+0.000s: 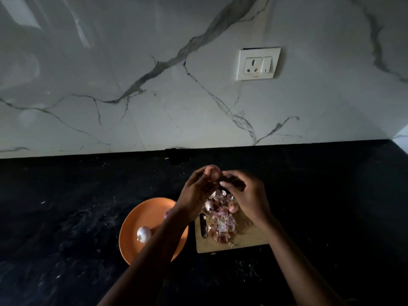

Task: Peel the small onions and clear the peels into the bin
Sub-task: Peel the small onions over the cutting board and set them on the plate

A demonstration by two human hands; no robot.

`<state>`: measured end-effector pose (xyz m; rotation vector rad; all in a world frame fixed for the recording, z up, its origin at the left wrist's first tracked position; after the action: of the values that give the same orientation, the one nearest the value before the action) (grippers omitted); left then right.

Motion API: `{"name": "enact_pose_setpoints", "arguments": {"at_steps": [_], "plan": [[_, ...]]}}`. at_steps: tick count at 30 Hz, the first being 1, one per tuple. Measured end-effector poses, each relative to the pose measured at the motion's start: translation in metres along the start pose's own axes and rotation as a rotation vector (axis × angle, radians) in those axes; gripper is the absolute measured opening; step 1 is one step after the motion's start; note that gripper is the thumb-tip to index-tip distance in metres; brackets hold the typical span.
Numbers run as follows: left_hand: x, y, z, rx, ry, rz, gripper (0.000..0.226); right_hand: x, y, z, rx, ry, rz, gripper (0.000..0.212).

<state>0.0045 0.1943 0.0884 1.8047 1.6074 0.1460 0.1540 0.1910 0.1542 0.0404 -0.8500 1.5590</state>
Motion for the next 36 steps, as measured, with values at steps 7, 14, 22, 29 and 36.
{"name": "enact_pose_setpoints", "arguments": {"at_steps": [7,14,22,29,36], "plan": [[-0.004,0.001,0.006,0.029,-0.067,0.003,0.046,0.014,-0.005,0.011,-0.08,-0.103,-0.022,0.012],[-0.007,0.008,-0.001,0.085,0.002,0.032,0.038,0.018,-0.001,0.015,-0.12,-0.077,-0.037,0.008],[-0.007,0.011,0.003,0.118,-0.053,0.093,0.044,0.01,0.01,-0.009,0.033,0.204,-0.072,0.015],[-0.005,0.007,-0.001,0.105,-0.059,0.038,0.049,0.008,0.022,-0.019,0.21,0.225,0.036,0.031],[-0.007,0.008,-0.004,0.177,0.002,0.047,0.032,0.005,0.011,-0.023,0.229,0.254,-0.054,0.007]]}}
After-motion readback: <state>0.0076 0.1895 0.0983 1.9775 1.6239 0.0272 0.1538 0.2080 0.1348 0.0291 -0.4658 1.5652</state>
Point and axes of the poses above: each hand's wrist, its own x-axis towards the middle knuckle, its own y-axis out of the palm, z = x × y, the point moved 10 cm from there along x, towards the middle knuckle, and after that the axes turned 10 degrees about -y, right-handed, at the moved point
